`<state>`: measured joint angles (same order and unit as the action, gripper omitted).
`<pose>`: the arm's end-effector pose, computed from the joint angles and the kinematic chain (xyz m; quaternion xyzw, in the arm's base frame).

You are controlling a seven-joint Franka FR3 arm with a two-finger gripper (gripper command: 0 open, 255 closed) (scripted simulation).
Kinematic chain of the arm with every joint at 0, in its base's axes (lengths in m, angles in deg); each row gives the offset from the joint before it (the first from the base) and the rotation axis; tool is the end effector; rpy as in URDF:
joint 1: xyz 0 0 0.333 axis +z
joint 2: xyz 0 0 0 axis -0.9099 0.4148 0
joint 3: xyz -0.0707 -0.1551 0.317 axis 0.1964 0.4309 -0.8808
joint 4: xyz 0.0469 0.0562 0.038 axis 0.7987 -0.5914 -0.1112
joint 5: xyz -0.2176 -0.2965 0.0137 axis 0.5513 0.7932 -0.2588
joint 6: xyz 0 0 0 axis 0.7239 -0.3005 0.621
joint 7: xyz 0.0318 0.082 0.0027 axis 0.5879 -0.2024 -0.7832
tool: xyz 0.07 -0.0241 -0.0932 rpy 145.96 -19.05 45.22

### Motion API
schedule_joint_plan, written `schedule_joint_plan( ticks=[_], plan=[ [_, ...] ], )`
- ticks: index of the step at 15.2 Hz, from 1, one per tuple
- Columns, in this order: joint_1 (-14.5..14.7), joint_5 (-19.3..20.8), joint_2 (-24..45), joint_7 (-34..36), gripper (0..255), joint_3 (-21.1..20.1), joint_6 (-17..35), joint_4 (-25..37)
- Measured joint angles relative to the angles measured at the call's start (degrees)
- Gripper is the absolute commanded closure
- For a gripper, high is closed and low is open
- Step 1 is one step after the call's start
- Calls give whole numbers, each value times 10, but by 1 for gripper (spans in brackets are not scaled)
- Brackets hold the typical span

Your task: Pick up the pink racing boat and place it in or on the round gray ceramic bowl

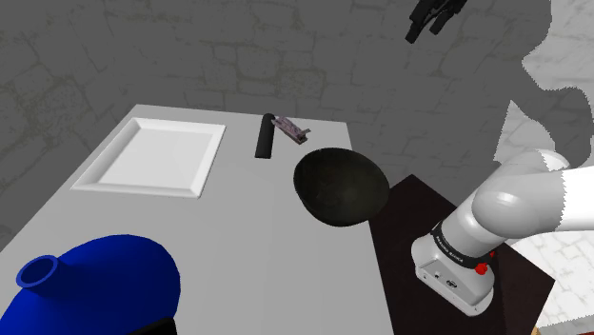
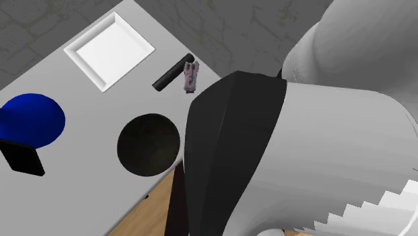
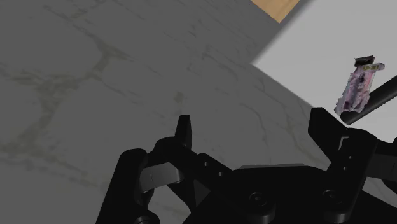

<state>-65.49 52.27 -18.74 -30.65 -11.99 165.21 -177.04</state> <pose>0.2521 -0.0224 0.6720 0.9918 0.0044 0.1204 0.0422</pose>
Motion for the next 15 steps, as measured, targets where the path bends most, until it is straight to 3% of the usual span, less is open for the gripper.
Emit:
schedule_joint_plan(
  ticks=[6,15],
  plan=[
    [9,-12,46,40,0,-37,30,-7],
    [25,-27,177,135,0,-120,103,1]
  ],
)
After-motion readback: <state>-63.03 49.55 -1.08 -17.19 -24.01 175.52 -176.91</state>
